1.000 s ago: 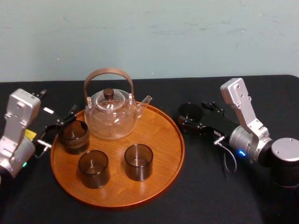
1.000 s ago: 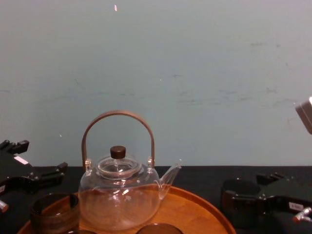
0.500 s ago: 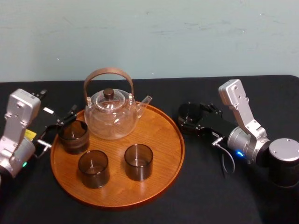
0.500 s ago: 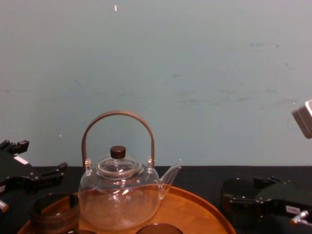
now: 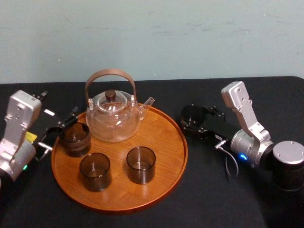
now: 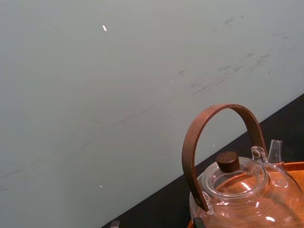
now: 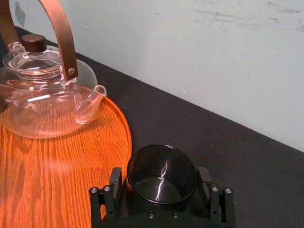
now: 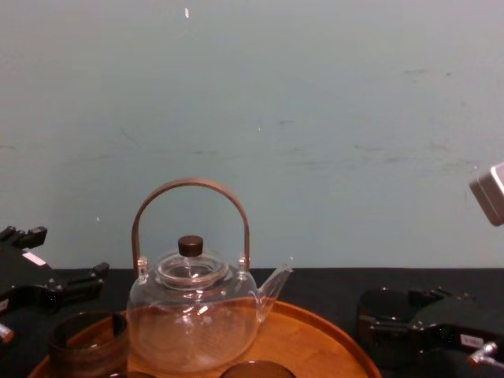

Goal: Pick up the glass from the table and place it on the tray.

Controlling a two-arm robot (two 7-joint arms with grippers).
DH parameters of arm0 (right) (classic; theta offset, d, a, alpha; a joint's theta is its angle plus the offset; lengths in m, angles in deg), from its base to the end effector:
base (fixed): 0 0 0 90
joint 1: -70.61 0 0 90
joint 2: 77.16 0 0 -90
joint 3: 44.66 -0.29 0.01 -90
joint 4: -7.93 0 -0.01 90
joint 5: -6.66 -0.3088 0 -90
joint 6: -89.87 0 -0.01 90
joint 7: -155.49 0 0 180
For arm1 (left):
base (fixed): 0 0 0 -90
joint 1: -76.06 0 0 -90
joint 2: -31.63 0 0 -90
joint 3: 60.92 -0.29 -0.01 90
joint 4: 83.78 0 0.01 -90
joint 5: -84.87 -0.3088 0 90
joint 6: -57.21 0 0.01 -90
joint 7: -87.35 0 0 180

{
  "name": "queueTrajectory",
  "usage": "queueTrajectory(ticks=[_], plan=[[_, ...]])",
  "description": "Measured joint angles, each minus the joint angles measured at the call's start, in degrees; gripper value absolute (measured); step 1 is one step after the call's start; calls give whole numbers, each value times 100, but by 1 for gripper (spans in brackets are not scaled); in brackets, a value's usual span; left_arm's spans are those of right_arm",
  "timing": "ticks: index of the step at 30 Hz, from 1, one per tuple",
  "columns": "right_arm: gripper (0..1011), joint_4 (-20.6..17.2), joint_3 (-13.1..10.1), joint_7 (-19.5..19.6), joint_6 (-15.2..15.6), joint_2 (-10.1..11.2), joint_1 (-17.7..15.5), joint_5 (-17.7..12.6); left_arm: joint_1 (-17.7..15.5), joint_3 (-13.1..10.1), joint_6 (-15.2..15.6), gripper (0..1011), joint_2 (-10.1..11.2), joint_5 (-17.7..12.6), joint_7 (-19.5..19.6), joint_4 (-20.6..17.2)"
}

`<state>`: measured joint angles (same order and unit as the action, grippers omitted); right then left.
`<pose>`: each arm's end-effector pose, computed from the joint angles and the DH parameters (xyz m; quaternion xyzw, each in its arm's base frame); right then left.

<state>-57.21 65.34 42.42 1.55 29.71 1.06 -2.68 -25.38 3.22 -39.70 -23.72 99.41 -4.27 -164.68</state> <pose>0.4148 -0.0292 -0.3192 -0.1482 0.0046 -0.4630 0.8739 0.3581 0.0827 -0.3022 0.1415 -0.1326 0.5799 0.7912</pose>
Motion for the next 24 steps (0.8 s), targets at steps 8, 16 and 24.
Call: queueTrajectory(ticks=[8, 16, 24], plan=[[1002, -4, -2, 3, 4, 3, -2, 0, 0, 0, 0, 1001, 0, 0, 0, 0], [1002, -6, -15, -11, -17, 12, -19, -38, 0, 0, 0, 1001, 0, 0, 0, 0], [1002, 56, -8, -16, -10, 2, -22, -53, 0, 0, 0, 1001, 0, 0, 0, 0]])
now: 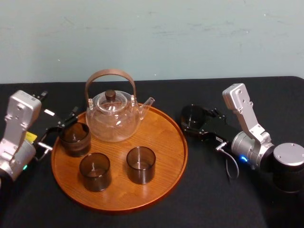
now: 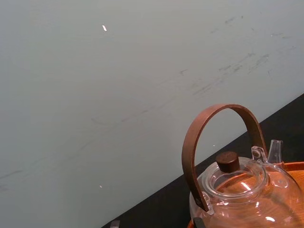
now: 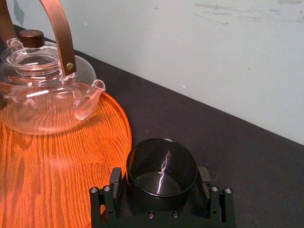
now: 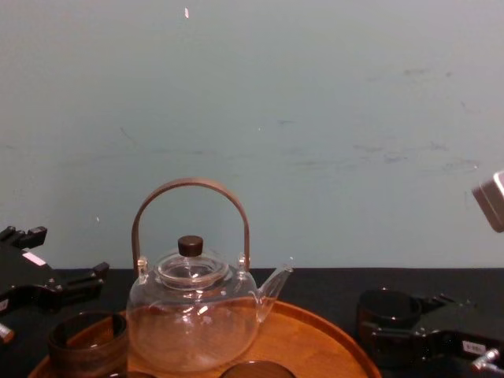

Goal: Pick up the glass from the table and place it on the tray.

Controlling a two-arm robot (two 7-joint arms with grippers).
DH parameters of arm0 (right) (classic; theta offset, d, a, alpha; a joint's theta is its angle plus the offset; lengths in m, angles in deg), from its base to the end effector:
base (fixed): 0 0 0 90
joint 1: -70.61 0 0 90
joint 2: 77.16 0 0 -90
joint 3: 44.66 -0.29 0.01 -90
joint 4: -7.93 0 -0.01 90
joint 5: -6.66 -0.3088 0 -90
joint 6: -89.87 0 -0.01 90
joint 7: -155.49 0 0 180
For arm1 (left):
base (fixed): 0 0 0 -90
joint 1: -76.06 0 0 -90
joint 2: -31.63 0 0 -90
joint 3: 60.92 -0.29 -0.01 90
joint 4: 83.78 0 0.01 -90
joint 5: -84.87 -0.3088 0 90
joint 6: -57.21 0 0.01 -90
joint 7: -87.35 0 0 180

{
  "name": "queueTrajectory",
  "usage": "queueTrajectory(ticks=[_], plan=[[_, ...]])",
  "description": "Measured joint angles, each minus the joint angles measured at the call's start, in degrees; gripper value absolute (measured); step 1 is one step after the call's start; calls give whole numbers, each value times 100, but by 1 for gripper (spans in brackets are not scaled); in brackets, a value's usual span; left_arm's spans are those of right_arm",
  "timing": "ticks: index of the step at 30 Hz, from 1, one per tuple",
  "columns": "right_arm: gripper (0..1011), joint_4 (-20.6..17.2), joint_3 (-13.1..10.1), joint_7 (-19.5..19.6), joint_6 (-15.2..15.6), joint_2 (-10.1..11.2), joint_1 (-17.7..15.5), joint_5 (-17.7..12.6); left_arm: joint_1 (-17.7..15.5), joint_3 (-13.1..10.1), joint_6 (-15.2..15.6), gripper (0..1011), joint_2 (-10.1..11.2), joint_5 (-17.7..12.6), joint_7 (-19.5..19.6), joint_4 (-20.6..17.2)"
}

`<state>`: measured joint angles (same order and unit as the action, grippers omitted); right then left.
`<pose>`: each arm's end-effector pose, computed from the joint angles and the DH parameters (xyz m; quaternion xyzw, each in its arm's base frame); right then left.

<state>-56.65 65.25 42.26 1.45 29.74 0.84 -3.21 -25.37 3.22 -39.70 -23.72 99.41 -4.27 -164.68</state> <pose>0.4133 -0.0311 -0.3234 -0.1478 0.0122 -0.4637 0.8735 0.3581 0.0827 -0.3023 0.1415 -0.1325 0.5799 0.7913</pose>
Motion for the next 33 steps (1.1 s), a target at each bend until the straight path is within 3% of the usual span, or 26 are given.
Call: queueTrajectory(ticks=[9, 16, 33], plan=[[1000, 0, 1, 1, 1, 0, 2, 1, 0, 0, 0, 1001, 0, 0, 0, 0], [894, -4, 1, -1, -1, 0, 2, 1, -1, 0, 0, 1001, 0, 0, 0, 0], [889, -8, -10, -44, -55, 14, -16, -38, 0, 0, 0, 1001, 0, 0, 0, 0]])
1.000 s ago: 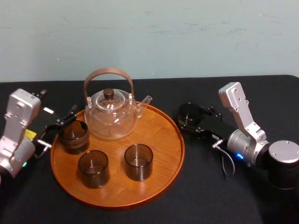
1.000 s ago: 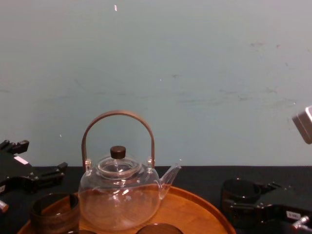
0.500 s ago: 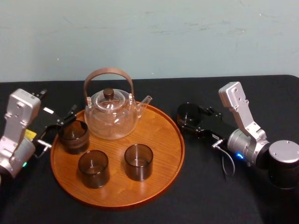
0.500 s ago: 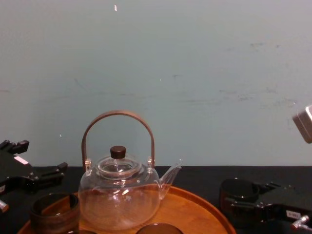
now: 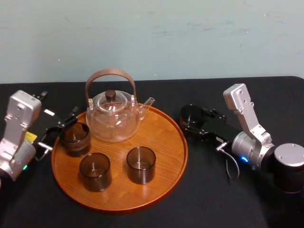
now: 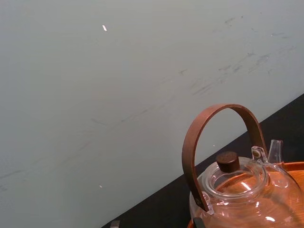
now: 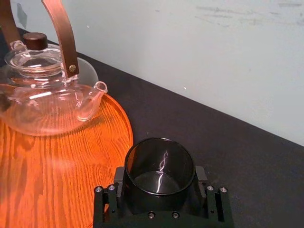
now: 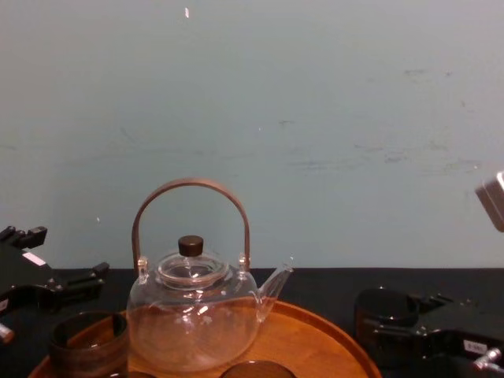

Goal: Pick up the glass from the table and place it on the tray.

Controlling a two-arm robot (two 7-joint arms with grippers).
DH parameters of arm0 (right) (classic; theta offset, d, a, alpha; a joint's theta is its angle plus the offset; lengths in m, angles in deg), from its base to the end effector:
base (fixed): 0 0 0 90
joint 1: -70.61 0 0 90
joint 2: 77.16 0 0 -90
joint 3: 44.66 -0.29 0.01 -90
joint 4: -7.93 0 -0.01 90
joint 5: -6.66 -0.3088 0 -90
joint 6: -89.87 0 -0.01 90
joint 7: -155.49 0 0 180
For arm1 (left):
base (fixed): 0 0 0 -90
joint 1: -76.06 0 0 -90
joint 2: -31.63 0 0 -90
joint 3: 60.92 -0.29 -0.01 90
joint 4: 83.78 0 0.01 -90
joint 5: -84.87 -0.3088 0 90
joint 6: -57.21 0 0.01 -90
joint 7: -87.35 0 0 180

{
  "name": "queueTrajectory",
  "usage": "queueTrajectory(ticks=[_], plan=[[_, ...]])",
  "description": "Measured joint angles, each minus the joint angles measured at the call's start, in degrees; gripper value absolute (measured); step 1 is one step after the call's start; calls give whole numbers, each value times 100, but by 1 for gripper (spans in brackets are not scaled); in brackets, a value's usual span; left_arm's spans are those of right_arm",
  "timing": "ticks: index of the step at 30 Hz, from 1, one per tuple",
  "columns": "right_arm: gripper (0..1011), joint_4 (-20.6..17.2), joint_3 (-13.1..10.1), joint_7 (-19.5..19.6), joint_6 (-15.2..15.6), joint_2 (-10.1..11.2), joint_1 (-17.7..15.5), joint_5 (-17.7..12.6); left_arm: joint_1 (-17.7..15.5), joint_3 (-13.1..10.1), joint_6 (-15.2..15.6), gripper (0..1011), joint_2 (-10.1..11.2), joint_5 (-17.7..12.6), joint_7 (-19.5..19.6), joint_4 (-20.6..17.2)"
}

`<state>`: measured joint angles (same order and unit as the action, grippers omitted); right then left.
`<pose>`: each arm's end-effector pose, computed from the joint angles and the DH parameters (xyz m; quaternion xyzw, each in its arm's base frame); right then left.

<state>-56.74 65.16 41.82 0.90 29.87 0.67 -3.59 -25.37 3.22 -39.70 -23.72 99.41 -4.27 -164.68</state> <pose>0.4125 -0.0323 -0.3238 -0.1430 0.0115 -0.4611 0.8757 0.3581 0.0827 -0.3023 0.1415 -0.1325 0.5799 0.7913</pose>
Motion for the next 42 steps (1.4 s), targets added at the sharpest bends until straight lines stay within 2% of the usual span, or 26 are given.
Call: queueTrajectory(ticks=[13, 34, 42], plan=[[889, -113, -6, -74, -130, 72, -61, -81, 0, 0, 0, 1001, 0, 0, 0, 0], [889, -1068, 19, 36, -56, 303, -415, -3, 0, 0, 0, 1001, 0, 0, 0, 0], [888, -1246, 69, 33, -55, 314, -464, 12, 0, 0, 0, 1001, 0, 0, 0, 0]])
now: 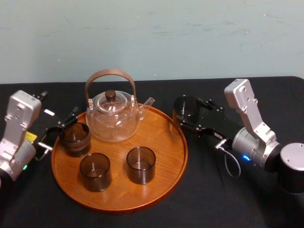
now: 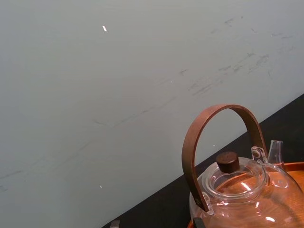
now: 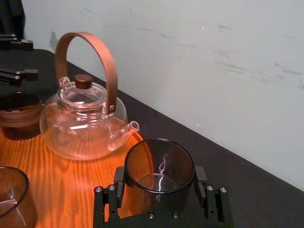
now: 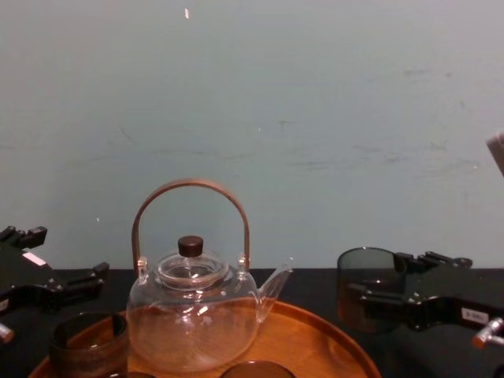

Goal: Pick up the glass from the table and place it on the tray.

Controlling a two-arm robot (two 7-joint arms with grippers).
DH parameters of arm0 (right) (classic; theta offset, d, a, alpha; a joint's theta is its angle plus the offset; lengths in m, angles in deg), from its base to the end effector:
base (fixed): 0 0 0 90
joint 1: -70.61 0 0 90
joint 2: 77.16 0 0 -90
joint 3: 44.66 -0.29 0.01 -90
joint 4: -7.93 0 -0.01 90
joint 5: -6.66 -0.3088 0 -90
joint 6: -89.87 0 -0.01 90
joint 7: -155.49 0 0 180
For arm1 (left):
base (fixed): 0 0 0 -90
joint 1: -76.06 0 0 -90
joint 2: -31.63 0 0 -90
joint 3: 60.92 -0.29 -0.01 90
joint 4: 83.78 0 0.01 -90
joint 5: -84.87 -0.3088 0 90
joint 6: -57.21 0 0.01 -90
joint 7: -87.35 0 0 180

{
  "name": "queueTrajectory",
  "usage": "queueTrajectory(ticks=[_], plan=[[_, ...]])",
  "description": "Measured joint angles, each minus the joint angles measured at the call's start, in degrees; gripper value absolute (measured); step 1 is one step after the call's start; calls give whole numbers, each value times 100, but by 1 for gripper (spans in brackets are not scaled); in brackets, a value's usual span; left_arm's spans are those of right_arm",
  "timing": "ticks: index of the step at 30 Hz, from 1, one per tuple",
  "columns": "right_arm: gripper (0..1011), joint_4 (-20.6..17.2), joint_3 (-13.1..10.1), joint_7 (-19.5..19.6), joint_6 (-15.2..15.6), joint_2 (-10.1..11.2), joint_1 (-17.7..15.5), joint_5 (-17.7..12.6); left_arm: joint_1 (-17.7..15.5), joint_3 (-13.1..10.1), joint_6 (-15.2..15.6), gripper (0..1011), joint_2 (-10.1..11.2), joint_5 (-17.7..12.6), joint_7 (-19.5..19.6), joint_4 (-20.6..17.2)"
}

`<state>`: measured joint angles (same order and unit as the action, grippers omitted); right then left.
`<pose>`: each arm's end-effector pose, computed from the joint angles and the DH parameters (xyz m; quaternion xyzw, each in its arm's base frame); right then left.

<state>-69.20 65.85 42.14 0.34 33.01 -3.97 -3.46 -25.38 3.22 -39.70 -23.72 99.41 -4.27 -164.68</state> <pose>0.3904 -0.0231 -0.2933 -0.1174 -0.0474 -0.4353 0.8914 0.3581 0.0827 -0.3022 0.1415 -0.1326 0.5799 0.7912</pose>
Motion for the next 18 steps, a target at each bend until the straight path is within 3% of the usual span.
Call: queueTrajectory(ticks=[18], plan=[[889, 52, 294, -135, -33, -145, 121, 67, 0, 0, 0, 1001, 0, 0, 0, 0]])
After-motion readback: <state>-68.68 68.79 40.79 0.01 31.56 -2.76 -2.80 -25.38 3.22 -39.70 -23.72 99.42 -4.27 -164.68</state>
